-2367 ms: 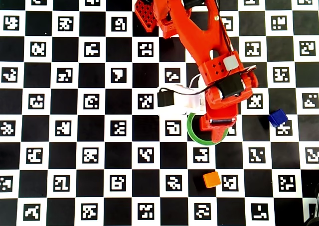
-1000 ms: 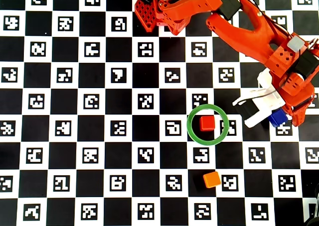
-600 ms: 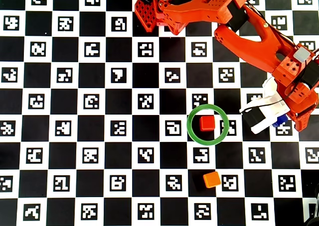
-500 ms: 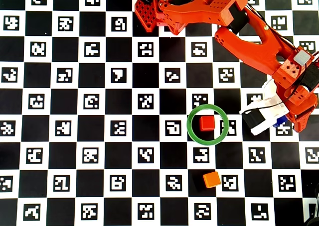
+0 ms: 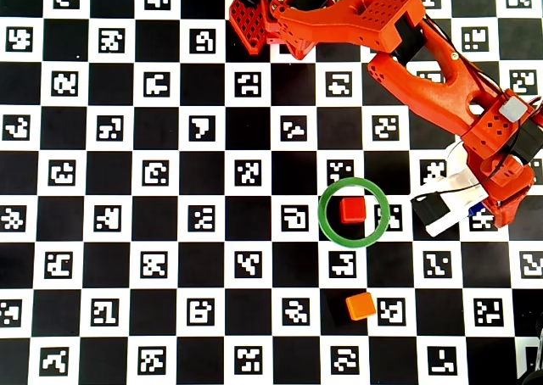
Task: Grab the red cube then put it in the green circle then put the blue cube on top and finally the orange cube on top
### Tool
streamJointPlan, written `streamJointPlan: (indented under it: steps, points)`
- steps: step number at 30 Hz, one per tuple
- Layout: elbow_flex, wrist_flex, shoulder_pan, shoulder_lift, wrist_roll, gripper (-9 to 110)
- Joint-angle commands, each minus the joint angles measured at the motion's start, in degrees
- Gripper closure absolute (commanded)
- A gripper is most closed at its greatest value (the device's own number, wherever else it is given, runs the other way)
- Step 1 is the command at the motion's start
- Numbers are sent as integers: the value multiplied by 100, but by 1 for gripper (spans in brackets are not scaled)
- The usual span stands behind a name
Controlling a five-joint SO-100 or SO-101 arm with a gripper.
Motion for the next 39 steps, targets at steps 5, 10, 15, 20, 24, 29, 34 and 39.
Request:
streamJointPlan:
  steps: [5,10,15,20,24,29,34,39]
  points:
    - [-193,-193,44,202,-35,62]
    - [-132,-246,44,185,-53,63]
    - [-62,-299,62,185,-88,64]
    - [0,-308,132,185,-62,65]
    - [35,-281,185,167,-35,65]
    - [35,-255,220,158,-18,66]
    - [35,-246,220,158,-62,71]
    - [44,-246,211,149,-97,80]
